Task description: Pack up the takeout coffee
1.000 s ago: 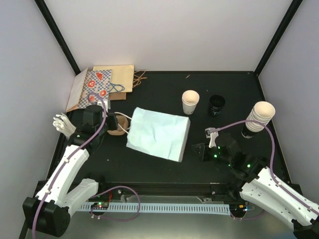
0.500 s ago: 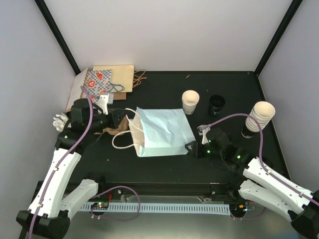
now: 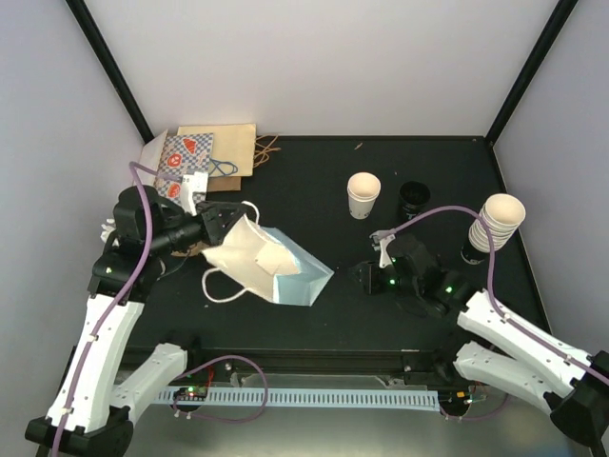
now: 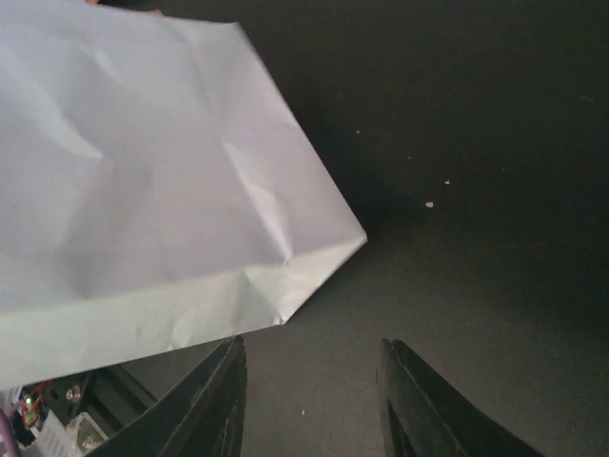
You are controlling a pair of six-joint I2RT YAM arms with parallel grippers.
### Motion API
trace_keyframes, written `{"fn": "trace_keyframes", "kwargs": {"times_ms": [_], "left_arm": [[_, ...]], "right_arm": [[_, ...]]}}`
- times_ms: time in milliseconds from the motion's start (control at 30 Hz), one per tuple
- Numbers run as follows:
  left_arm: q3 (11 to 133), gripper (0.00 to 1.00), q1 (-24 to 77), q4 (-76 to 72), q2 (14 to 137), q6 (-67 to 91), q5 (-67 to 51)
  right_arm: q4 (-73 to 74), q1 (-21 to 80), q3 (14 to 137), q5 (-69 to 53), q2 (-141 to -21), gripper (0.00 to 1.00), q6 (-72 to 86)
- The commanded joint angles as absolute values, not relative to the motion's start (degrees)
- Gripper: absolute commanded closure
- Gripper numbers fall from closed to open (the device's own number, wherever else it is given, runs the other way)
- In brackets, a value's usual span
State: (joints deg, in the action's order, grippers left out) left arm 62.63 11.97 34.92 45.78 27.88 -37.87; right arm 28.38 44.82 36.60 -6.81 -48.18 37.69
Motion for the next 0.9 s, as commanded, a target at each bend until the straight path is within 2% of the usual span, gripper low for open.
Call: {"fn": "trace_keyframes", "kwargs": {"times_ms": [0,467,867], "left_arm": [[65.65,0.99,12.47,32.03,46.98,31.86,-42.78],[67.04,0.99,15.0,28.01,51.91,34.88,-45.31],[71.37,0.98,15.12,23.19,60.47,35.23,-43.77]], "right_arm": [[25.45,44.72,37.81,-9.13,-50.98,0.6,36.69],[19.7,45.24,38.33,-15.61,-62.38,0.6,36.12],[20.39,47.9,39.42,-15.78,-61.44,0.6,34.94]]}}
